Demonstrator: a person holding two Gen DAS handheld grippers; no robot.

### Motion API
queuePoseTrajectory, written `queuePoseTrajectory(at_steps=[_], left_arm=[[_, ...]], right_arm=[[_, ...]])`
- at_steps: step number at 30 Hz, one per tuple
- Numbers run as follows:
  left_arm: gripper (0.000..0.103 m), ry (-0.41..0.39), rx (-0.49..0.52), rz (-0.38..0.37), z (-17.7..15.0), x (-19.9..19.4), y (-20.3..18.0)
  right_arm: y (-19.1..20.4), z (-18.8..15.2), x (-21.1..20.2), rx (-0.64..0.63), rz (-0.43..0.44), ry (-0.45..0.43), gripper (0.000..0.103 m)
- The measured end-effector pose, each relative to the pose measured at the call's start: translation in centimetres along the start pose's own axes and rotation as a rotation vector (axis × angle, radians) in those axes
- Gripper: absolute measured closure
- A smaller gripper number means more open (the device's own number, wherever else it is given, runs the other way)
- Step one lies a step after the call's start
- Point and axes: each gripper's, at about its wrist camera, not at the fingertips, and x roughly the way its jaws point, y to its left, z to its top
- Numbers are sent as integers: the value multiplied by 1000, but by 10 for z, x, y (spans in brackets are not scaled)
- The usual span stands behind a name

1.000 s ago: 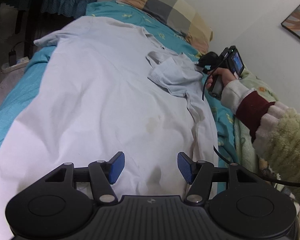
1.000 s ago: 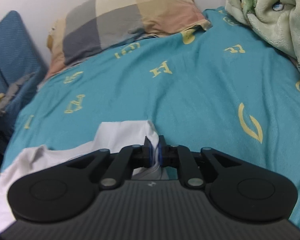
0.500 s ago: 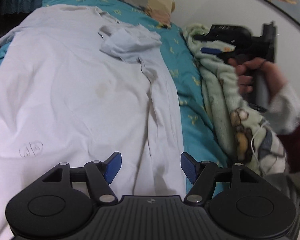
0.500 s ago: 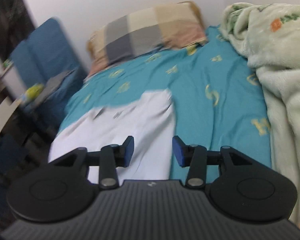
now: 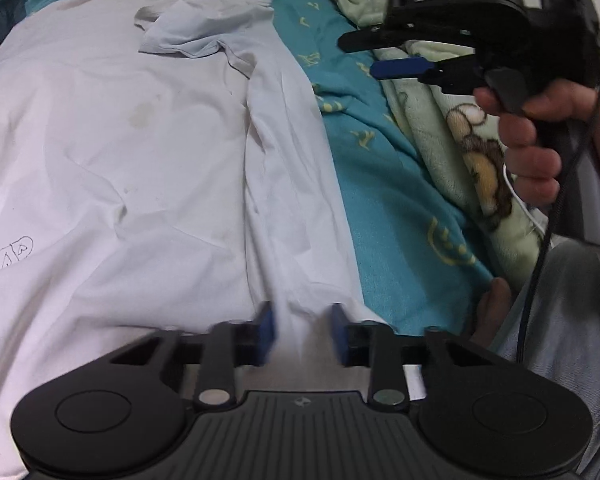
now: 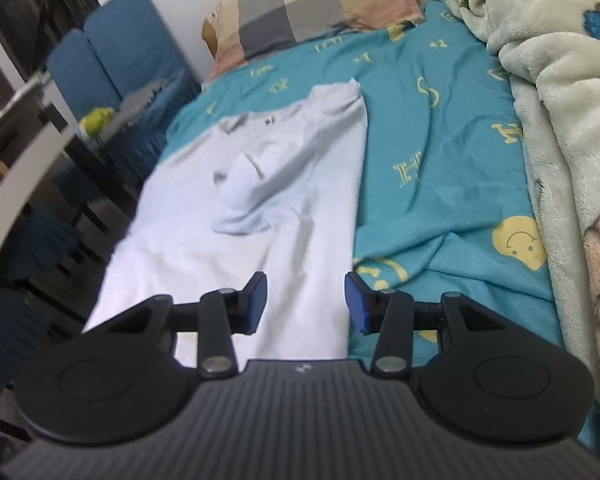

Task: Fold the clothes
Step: 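Grasp the shirt edge with the left gripper and release it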

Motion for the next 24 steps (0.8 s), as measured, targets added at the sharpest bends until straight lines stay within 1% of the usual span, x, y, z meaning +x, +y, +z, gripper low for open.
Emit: queuePoseTrajectory(at_steps=[1,3,7,9,12,15,17,18,20,22,24], left_arm=[[101,-6,1,16,-1,-1,-3],[102,-16,2,46,-3,-4,-9],[102,-5,-64,89,-12,-8,-15],[102,13,-88,113,-16,-7,-16],[102,33,-87,145,-17,-4,-14],[101,27,-91,146,-16,-6,-12],[98,22,-98,146,-15,-7,-10],[95,14,-103,146,-14,-9,-9],[66,-13,-116,142,-10,-15,-7],[53,-55,-142,127,-2,-28,1],[48,-104,-176,106,7,-44,13]], right_arm=[[-1,-1,4,-1,-5,12,57],[0,-4,8,-10,3,35,57],[4,-6,7,-33,49,42,57],[5,-6,4,-43,54,36,57],[5,-5,4,-39,57,38,57],[4,-5,5,-34,55,42,57],[4,-5,5,-31,56,45,57],[4,-5,6,-32,56,46,57],[5,-6,5,-34,58,47,57],[6,-6,3,-33,59,42,57],[6,-6,-1,-27,62,32,57]])
